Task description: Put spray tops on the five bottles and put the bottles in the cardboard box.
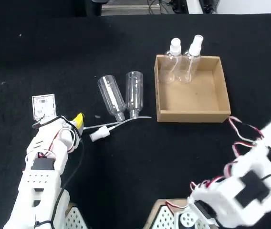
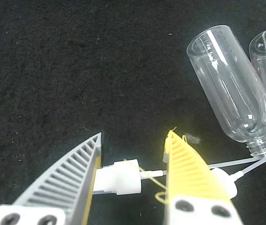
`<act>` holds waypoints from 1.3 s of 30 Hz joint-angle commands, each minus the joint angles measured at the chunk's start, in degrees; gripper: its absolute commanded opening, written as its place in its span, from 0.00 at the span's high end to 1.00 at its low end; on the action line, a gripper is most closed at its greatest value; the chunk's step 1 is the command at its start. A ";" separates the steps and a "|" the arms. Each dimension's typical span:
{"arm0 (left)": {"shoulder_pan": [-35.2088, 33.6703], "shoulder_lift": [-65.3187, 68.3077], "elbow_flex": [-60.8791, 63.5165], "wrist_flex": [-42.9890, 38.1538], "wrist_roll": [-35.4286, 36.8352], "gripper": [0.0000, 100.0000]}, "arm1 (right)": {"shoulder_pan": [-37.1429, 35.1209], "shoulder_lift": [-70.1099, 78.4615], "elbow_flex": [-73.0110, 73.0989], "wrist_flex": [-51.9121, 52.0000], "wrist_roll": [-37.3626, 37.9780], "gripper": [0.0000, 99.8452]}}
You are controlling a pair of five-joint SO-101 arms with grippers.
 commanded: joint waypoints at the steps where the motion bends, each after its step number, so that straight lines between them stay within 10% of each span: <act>1: 0.84 -0.88 -0.48 -1.23 -0.97 0.79 | -5.80 -13.41 -1.54 9.14 -0.44 0.99; 19: 0.84 -0.88 -0.48 -1.14 -0.97 0.79 | -34.20 -21.76 -2.68 21.10 -0.44 0.99; 39: 0.84 -0.88 -0.48 -1.14 -0.97 0.79 | -35.25 0.40 -14.55 18.29 -2.11 0.99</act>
